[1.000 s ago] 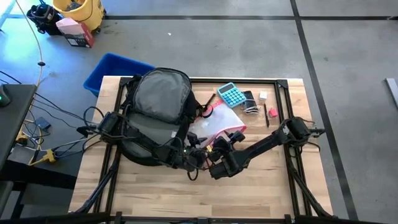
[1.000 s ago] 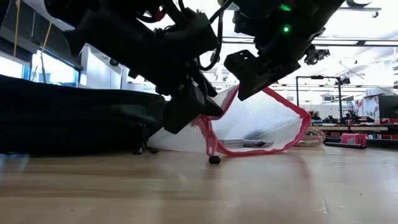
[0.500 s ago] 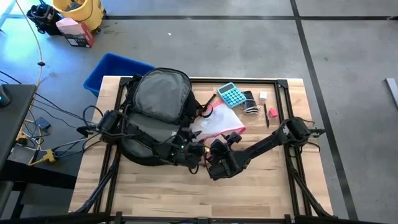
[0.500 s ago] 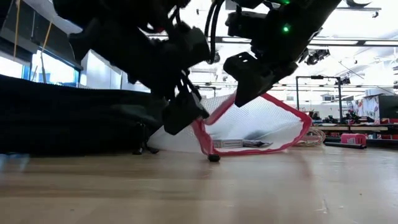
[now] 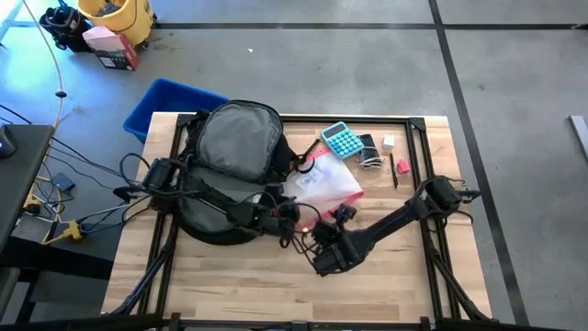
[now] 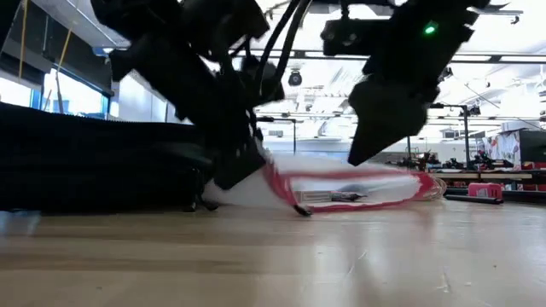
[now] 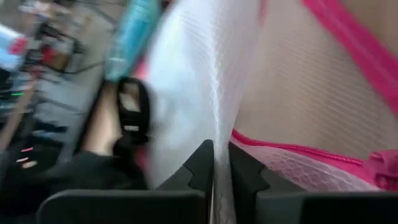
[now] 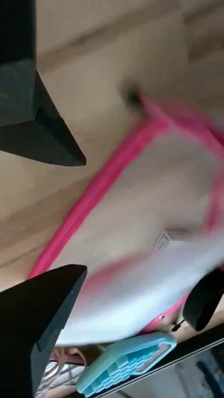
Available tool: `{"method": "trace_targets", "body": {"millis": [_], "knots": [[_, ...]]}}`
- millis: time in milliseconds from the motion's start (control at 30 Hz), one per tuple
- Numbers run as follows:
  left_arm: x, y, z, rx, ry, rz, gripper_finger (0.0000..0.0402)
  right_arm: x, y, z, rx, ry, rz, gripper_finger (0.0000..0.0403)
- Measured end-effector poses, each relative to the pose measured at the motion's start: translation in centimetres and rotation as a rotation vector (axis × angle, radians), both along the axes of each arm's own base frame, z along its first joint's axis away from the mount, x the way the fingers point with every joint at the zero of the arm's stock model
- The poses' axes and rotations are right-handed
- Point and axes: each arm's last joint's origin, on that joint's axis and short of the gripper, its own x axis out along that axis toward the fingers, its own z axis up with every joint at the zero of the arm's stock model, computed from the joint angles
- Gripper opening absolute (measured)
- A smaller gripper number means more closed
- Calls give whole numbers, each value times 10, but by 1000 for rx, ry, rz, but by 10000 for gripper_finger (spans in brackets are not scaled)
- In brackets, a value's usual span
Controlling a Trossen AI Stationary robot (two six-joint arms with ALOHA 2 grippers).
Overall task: Unpack backpack
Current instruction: Remove the purple chocolate bar in the pink zip bag
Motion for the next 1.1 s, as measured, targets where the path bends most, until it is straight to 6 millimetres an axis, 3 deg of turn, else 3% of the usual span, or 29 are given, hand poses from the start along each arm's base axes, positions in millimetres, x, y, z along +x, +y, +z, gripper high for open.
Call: {"method": "trace_targets", "body": {"millis": [133,300,400,700,1100], "knots": [[-6,-11,25,3,-80,-12,1,-13,2,-1,-5,-54,2,259],[-13,-24,48,-52,-165,-48,0,-34,-18,-15,52,-226,-85,258],[-15,-32,49,-114,-145,-135,0,-41,-34,-23,93,-305,-129,258],[-16,-44,43,-177,-46,-317,0,-50,-70,-46,162,-294,-263,258],[-16,-46,43,-191,-9,-389,0,-30,-125,-46,68,-217,-258,258]]}}
